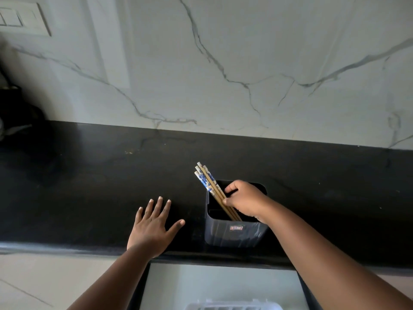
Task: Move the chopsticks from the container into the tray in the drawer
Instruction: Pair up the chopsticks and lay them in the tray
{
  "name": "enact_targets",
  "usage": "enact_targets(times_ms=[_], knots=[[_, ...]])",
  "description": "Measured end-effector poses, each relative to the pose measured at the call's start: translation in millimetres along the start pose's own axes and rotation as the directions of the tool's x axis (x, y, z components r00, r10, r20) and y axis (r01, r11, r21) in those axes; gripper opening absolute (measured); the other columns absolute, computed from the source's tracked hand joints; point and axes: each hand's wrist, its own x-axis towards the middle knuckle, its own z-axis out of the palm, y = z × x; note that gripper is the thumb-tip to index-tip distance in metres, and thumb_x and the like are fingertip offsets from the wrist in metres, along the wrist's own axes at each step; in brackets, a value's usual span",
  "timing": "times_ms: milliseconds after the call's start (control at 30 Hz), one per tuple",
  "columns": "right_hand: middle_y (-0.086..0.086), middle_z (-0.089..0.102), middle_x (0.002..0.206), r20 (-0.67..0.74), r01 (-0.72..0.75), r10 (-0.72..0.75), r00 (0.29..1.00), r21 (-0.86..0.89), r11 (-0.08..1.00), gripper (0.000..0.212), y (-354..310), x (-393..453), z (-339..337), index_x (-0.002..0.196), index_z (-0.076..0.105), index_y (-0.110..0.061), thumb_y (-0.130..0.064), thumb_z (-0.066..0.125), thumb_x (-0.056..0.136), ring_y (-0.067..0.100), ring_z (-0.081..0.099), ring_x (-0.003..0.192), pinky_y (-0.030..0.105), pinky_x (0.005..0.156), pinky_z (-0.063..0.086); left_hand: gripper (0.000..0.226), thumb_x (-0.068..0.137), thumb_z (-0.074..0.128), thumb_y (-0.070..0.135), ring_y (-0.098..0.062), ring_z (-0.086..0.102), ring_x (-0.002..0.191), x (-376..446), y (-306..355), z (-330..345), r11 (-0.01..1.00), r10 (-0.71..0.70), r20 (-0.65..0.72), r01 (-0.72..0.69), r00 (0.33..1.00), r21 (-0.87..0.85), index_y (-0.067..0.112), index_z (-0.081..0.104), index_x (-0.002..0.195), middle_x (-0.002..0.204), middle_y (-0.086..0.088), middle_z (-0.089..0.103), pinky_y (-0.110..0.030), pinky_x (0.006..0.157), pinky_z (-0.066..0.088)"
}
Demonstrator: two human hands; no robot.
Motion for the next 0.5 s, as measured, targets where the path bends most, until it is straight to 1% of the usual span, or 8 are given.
enact_targets(times_ms=[133, 233, 367, 500], knots=[[0.0, 0.068, 0.095, 0.009, 0.014, -0.014, 1.0, 0.066, 0.998, 0.018, 1.9, 4.7, 4.4, 0.09, 0.058, -0.031, -0.018, 0.069, 0.085, 0.015, 0.064, 0.087, 0.028, 0.07, 0.05, 0.096, 0.074, -0.003, 0.085, -0.015, -0.016, 0.147, -0.4, 0.7, 0.3, 1.0, -0.004, -0.005, 0.004, 1.0, 0.001, 0.031, 0.002, 0.154, 0.161, 0.006, -0.008, -0.039, 0.119, -0.009], [-0.001, 0.07, 0.088, 0.02, 0.029, -0.031, 0.999, 0.098, 0.995, 0.014, 2.1, 3.1, 2.8, 0.09, 0.064, -0.026, -0.017, 0.072, 0.084, 0.014, 0.065, 0.081, 0.026, 0.066, 0.047, 0.095, 0.075, -0.003, 0.085, -0.014, -0.016, 0.146, -0.1, 0.4, 1.0, 1.0, -0.002, -0.01, 0.002, 1.0, -0.002, 0.032, 0.002, 0.154, 0.161, 0.006, -0.008, -0.038, 0.118, -0.01], [-0.006, 0.074, 0.089, 0.04, 0.035, -0.039, 0.998, 0.096, 0.995, 0.011, 3.2, -1.2, -1.9, 0.096, 0.073, -0.022, -0.019, 0.072, 0.085, 0.008, 0.068, 0.082, 0.021, 0.061, 0.046, 0.095, 0.075, -0.002, 0.085, -0.013, -0.017, 0.146, -0.3, -0.2, 1.4, 1.0, 0.0, -0.014, -0.001, 1.0, -0.007, 0.032, 0.003, 0.154, 0.16, 0.007, -0.009, -0.038, 0.118, -0.011], [-0.008, 0.073, 0.082, 0.012, 0.054, -0.055, 0.998, 0.093, 0.994, 0.007, 3.9, -5.2, -4.9, 0.091, 0.074, -0.022, -0.019, 0.072, 0.086, 0.004, 0.065, 0.072, 0.017, 0.055, 0.043, 0.095, 0.075, -0.003, 0.085, -0.013, -0.017, 0.146, -0.3, -0.1, 1.5, 1.0, -0.003, -0.017, 0.003, 1.0, -0.007, 0.032, 0.003, 0.154, 0.161, 0.007, -0.008, -0.038, 0.118, -0.01]])
